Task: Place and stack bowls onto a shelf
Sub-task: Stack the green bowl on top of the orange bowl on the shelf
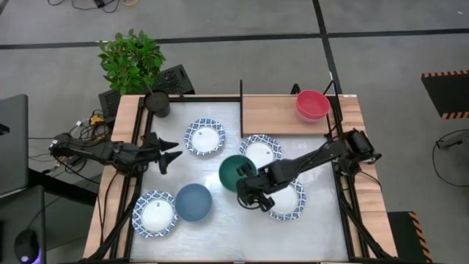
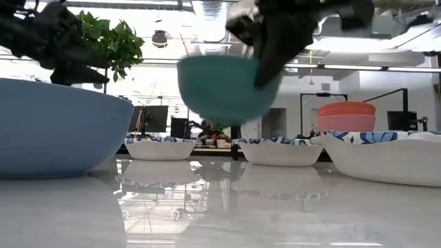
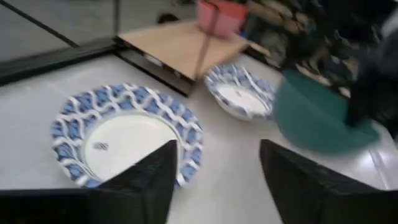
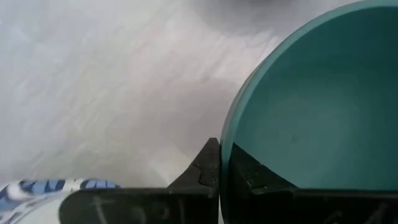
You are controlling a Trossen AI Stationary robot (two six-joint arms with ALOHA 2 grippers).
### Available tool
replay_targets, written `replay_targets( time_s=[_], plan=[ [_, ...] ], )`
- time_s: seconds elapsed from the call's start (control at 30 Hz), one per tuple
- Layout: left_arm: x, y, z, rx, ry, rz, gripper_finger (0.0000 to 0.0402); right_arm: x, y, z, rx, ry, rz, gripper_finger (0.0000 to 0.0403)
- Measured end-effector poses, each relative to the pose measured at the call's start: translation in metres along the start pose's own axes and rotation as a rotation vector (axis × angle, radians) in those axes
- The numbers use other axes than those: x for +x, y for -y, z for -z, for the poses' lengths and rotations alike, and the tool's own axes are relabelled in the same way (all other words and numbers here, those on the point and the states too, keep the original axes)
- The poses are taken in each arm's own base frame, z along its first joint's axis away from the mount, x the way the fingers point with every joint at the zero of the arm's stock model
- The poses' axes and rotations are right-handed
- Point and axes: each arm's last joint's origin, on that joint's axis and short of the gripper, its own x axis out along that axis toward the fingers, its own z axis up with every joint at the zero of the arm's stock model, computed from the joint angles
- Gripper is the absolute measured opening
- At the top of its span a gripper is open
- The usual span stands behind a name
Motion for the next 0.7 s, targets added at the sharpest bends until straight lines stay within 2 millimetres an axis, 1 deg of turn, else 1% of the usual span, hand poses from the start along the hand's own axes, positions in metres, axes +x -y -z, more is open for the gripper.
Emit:
replay_targets(
  time_s=[0.17,0.27,0.3,0.37,0.47,0.6,0.67,0.7],
  plan=[
    [-0.018,0.005,-0.021,0.015,-0.13,0.093,0.01,-0.029,0.022,-0.005,-0.001,-0.026,0.008,0.0025],
    [-0.026,0.006,-0.034,0.041,-0.093,0.096,0.0032,-0.051,0.035,-0.001,-0.005,-0.036,0.03,0.0025],
    [-0.028,0.007,-0.039,0.056,-0.065,0.091,0.0017,-0.06,0.039,0.002,0.0,-0.033,0.05,0.0025],
    [-0.031,0.009,-0.049,0.067,0.006,0.075,0.0008,-0.079,0.046,0.012,0.028,-0.039,0.084,0.0025],
    [-0.038,0.009,-0.06,0.158,0.053,0.067,0.0002,-0.118,0.058,0.036,0.124,-0.05,0.135,0.0025],
    [-0.053,0.008,-0.078,0.26,0.072,0.047,0.0001,-0.17,0.07,0.078,0.277,-0.084,0.26,0.0025],
    [-0.06,0.007,-0.084,0.283,0.066,0.034,0.0,-0.191,0.075,0.101,0.37,-0.087,0.333,0.0025],
    [-0.063,0.005,-0.086,0.291,0.061,0.015,0.0,-0.199,0.077,0.113,0.419,-0.086,0.363,0.0025]
  ],
)
